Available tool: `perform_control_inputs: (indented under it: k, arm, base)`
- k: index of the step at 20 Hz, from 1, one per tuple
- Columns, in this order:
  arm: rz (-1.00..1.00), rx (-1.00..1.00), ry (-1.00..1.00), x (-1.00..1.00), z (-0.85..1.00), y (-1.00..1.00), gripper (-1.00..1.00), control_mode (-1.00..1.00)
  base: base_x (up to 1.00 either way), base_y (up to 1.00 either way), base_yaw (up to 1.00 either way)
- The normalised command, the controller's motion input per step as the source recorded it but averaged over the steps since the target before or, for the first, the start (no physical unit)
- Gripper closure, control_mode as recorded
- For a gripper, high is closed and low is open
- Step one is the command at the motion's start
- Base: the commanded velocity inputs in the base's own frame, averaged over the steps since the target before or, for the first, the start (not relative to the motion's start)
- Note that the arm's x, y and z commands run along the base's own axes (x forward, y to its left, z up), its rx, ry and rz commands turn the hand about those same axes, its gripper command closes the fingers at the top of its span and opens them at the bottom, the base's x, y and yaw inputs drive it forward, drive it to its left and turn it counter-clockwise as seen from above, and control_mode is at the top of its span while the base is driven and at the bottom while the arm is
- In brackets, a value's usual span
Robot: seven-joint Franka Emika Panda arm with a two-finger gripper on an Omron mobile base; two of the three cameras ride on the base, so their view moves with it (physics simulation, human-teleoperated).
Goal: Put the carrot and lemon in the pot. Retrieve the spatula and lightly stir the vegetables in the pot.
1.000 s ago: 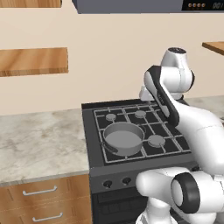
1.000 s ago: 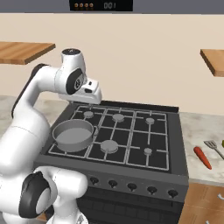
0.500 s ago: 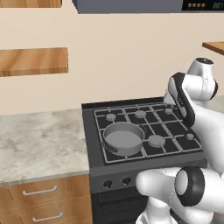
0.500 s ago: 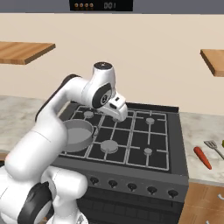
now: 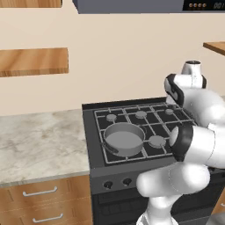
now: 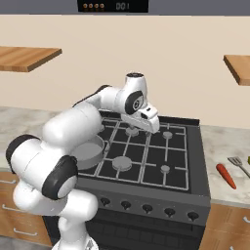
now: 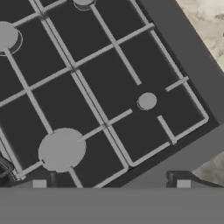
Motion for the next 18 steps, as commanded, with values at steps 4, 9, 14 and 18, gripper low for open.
perform_control_inputs:
  k: [4,9,14,18]
  arm:
    - [0.28,-0.02,0.13,0.66,-0.37,-0.58,-1.00,-1.00]
    - [0.43,0.00,0.00,-0.20,-0.30,-0.73,-1.00,-1.00]
    - [0.40,0.00,0.03,-0.56,-0.30,-0.57,-1.00,-1.00]
    - [0.34,0.01,0.00,-0.91,-0.38,-0.45,-1.00,-1.00]
  base:
    - [0.00,0.00,0.00]
    - [0.00,0.00,0.00]
    - [0.00,0.00,0.00]
    - [0.00,0.00,0.00]
